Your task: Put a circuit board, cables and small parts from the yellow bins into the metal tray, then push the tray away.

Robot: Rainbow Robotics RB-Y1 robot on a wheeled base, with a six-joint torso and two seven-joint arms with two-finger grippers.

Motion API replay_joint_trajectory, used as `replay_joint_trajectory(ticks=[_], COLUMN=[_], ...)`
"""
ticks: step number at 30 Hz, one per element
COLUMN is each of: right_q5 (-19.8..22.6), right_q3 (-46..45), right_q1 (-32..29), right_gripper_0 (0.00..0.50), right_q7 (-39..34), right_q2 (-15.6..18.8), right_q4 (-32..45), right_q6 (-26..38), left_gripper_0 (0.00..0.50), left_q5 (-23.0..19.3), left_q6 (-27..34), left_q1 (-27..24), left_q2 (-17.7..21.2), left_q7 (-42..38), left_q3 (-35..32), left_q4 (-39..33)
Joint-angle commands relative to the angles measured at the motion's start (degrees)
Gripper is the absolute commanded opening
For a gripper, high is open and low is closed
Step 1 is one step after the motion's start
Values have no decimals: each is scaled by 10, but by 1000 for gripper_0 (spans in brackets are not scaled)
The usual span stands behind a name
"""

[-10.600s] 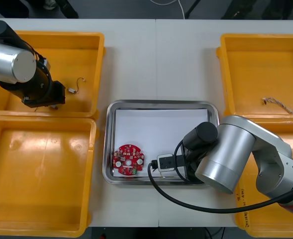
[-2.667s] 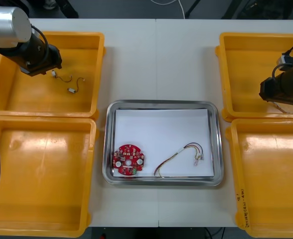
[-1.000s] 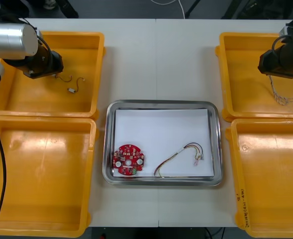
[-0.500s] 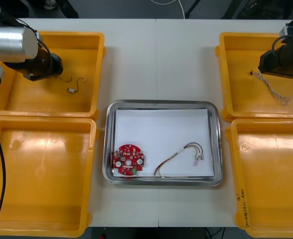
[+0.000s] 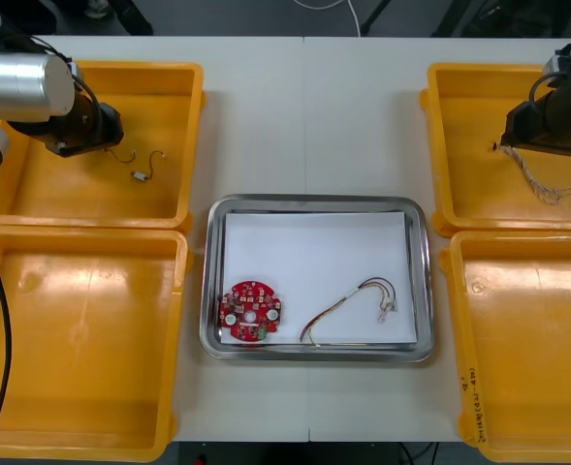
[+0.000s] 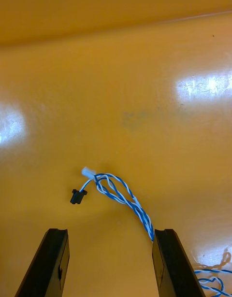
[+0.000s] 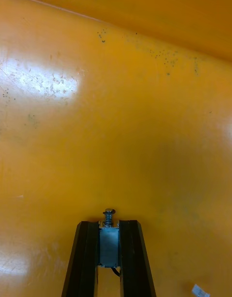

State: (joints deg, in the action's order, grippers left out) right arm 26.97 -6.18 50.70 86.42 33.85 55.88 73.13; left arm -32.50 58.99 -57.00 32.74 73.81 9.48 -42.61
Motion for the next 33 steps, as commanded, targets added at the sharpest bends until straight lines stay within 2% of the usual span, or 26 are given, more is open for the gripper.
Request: replay_joint_trajectory(ticks=[1,3,7,13,17,24,33], right_q5=[7,12,30,43,77,138,179], right_q3=[-17,-28,-67,-74,-68,0,51], right_q1=[27,27,27,22,7,-30,-66], right_gripper_0=[500,500,500,500,500,500,500], right_q7=[75,95,140,180,191,202,225], right_q2=[9,12,16,34,55,110,122], right_q4=[11,11,22,54,74,122,136], right_q6=[5,12,54,113,136,140,108], left_gripper_0=[0,0,0,0,0,0,0], left_q5=[-4,-4,2,6,8,13,22], left_q6=[4,17,82,159,210,314,444], left_q1=[4,4,4,4,4,4,4], left_q2=[0,5,20,38,52,73,85], left_q7=[57,57,56,54,52,46,26], left_q3=[-15,-23,-50,-84,-104,-136,-146], left_q4=[-15,-25,-70,-122,-155,-221,-319])
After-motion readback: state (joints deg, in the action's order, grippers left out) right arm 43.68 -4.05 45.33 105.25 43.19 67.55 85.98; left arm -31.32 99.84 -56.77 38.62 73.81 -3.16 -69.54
